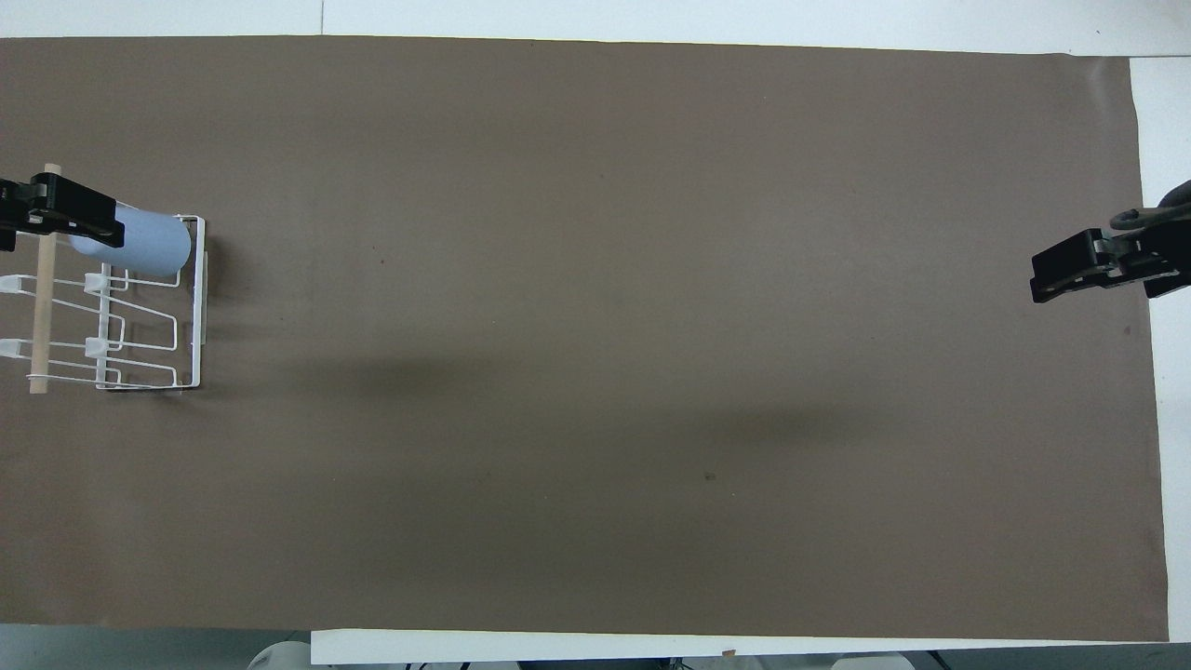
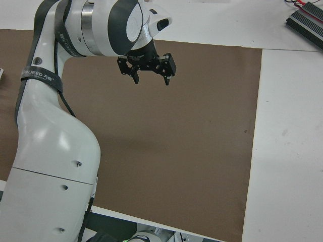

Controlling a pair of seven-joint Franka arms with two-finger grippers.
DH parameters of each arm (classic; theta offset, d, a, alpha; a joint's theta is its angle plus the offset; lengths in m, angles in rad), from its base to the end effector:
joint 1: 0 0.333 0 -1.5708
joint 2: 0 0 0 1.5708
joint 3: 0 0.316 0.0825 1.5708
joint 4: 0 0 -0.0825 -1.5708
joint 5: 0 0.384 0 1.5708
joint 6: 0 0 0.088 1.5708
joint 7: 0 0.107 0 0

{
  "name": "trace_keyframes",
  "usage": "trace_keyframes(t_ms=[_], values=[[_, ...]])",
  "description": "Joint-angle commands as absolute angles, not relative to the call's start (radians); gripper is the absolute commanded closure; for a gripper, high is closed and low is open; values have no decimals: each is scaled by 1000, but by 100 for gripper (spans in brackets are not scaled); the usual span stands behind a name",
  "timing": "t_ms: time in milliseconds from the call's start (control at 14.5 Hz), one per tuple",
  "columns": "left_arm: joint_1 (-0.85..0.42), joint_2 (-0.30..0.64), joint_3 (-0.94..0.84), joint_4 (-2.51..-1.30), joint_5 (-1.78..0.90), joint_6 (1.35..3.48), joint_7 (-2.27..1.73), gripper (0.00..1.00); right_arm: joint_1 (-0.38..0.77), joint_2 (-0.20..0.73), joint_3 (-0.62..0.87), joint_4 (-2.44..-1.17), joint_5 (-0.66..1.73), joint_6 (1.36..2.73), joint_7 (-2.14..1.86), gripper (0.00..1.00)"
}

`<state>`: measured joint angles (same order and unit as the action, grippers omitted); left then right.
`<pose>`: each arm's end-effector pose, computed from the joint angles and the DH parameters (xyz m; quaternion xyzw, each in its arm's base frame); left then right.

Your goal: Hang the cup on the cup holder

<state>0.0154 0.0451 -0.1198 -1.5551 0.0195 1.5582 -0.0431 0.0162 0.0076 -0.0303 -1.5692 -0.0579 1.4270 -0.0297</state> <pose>0.5636 -0.0554 0.6057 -0.9993 0.0307 0.0203 0.0086 0.5403 -0.0144 0.6098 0.9968 0.0058 -0.0754 0.0273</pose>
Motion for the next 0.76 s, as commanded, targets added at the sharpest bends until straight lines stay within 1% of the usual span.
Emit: trace_keyframes(t_ms=[0,207,691], values=[[8,51,-114,-1523,28,1529,-40,0,6,-2,-29,-1572,-38,1417,-49,0],[6,32,-115,-1551,29,1534,-37,0,6,-2,-29,-1572,-38,1417,-49,0],[17,20,-110,-1566,29,1516,-41,0,6,-2,-29,-1571,-38,1417,-49,0]])
